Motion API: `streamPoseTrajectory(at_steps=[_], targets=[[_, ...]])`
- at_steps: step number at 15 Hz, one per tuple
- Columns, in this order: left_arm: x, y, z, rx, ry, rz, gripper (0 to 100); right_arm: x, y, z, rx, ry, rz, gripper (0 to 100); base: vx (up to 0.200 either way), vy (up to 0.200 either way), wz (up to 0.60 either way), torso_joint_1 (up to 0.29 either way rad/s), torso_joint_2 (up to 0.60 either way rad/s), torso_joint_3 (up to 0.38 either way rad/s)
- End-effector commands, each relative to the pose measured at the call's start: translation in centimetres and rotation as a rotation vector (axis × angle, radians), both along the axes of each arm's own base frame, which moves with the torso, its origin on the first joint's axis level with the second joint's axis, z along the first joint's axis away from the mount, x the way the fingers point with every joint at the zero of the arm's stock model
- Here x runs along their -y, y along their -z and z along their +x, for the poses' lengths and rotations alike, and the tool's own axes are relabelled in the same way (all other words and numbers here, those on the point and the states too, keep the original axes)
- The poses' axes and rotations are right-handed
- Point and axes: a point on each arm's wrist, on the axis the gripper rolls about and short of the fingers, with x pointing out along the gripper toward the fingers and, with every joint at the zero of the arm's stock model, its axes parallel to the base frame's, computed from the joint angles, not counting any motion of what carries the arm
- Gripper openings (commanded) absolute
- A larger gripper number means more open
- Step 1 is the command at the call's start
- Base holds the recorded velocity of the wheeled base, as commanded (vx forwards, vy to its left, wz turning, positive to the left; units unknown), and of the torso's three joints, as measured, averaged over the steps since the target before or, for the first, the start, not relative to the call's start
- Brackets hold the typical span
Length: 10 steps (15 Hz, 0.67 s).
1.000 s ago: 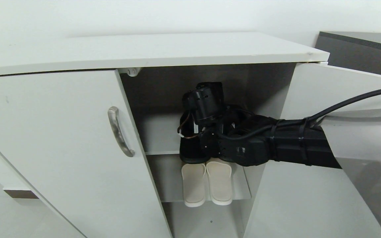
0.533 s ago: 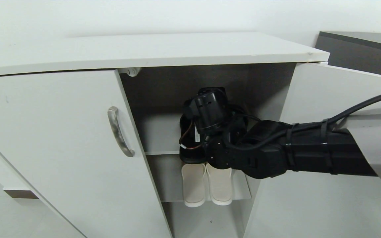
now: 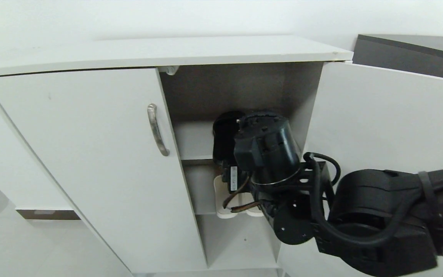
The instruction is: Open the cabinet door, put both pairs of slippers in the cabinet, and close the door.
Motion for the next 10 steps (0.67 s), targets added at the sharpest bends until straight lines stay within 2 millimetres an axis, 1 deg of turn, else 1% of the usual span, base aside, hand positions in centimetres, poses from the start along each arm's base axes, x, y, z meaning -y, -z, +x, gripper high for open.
streamPoseTrajectory(at_steps=[1,2,4,5,6,10], targets=[[0.0,0.0,0.0,-0.001,-0.002,0.000,0,2.2,-0.7,-3.2,0.011,-0.070,0.037,0,-0.200,0.000,0.00,0.002,0.00,0.007],[0.0,0.0,0.0,0.000,0.000,0.000,0,2.9,-0.3,-3.7,0.004,-0.101,0.042,0,-0.200,0.000,0.00,0.007,0.00,0.002],[0.0,0.0,0.0,0.000,0.000,0.000,0,4.9,1.5,-4.8,-0.024,-0.188,0.056,0,-0.200,0.000,0.00,0.000,0.00,0.000],[0.0,0.0,0.0,0.000,0.001,0.000,0,5.4,2.1,-5.0,-0.034,-0.224,0.067,0,-0.200,0.000,0.00,0.002,0.00,-0.002],[0.0,0.0,0.0,0.000,0.000,0.000,0,6.3,3.4,-5.2,-0.054,-0.293,0.079,0,-0.200,0.000,0.00,0.002,0.01,0.002],[0.0,0.0,0.0,0.000,0.001,0.000,0,7.0,4.7,-5.3,-0.073,-0.308,0.069,0,-0.200,0.000,0.00,0.002,0.00,0.004]])
